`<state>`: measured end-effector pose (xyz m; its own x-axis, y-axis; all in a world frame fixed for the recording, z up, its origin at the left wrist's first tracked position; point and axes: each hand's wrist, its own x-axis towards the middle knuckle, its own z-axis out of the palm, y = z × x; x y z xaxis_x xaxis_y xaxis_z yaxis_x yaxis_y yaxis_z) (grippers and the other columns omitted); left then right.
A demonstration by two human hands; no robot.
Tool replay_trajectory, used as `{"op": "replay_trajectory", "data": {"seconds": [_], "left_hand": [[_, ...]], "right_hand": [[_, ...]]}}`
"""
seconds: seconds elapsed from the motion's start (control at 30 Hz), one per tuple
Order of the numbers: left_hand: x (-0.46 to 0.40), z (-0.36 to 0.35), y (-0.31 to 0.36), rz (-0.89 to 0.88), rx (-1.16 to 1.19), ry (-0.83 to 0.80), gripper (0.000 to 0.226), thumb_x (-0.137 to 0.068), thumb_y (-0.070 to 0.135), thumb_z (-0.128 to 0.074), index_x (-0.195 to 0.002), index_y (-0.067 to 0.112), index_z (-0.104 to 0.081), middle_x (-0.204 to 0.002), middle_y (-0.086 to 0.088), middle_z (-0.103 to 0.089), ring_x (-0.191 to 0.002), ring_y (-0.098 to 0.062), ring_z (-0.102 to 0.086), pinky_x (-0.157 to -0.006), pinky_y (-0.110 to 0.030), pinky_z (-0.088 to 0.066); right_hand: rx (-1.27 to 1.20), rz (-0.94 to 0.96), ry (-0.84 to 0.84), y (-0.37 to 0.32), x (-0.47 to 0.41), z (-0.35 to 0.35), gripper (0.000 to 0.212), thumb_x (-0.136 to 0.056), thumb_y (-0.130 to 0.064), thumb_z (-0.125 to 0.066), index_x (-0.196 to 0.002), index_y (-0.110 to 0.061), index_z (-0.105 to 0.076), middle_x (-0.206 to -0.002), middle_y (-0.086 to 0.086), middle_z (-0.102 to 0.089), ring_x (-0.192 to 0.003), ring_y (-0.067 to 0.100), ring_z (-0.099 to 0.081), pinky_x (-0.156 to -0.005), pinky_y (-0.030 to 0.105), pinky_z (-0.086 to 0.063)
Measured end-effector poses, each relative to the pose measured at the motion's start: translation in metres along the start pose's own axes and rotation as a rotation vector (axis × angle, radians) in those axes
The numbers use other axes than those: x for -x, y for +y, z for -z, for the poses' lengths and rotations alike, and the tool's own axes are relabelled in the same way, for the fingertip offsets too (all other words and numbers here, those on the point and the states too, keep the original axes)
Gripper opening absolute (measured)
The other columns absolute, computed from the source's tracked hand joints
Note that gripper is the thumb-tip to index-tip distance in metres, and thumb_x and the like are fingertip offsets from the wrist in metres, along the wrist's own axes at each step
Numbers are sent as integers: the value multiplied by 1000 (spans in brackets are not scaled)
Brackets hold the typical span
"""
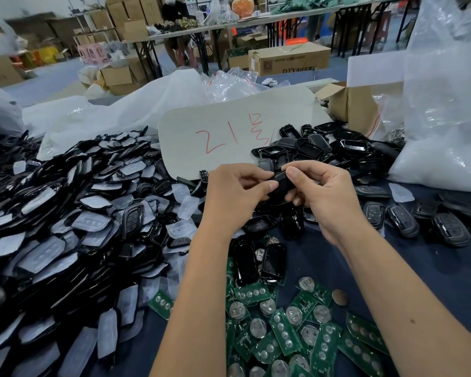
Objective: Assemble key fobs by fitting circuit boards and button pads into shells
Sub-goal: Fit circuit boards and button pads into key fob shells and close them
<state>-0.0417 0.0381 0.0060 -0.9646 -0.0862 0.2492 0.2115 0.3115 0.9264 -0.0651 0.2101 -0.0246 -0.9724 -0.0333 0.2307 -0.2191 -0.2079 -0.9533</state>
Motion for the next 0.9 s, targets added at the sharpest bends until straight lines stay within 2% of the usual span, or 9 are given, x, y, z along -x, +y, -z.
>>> {"op": "replay_trajectory", "data": {"seconds": [0.17,0.5,0.67,0.8,0.9], "left_hand": [[0,-5,4,-30,-27,13,31,-82,4,-84,-77,34,-75,-71,10,-76,-62,-9,-74,-62,-17,-56],[0,-6,3,-36,-26,3,29,-84,1,-80,-78,29,-75,-74,8,-75,-67,-7,-72,-64,-16,-55],[0,-7,0,-47,-25,-4,25,-85,2,-80,-80,26,-75,-75,4,-76,-70,-9,-72,-68,-21,-58],[-1,-6,-4,-58,-24,-3,24,-83,5,-82,-81,28,-76,-78,3,-77,-76,-15,-74,-78,-35,-63],[0,-4,-5,-55,2,-9,20,-81,10,-86,-81,28,-78,-80,3,-77,-80,-16,-74,-81,-36,-62]], "right_hand": [[13,8,19,1,0,1,7,-97,-11,-71,-99,-13,-78,-77,5,-75,-57,17,-62,-53,21,-49],[34,24,50,2,1,-2,5,-97,-12,-73,-94,-12,-77,-77,6,-73,-53,15,-60,-48,21,-47],[65,31,47,1,1,-2,5,-97,-13,-73,-93,-13,-75,-77,1,-73,-53,14,-61,-49,21,-47],[66,37,34,2,2,-2,4,-97,-13,-72,-94,-14,-75,-78,-3,-72,-55,14,-61,-51,20,-48],[53,44,22,1,1,-2,8,-99,-12,-70,-96,-16,-76,-79,-2,-71,-59,12,-61,-56,20,-48]]}}
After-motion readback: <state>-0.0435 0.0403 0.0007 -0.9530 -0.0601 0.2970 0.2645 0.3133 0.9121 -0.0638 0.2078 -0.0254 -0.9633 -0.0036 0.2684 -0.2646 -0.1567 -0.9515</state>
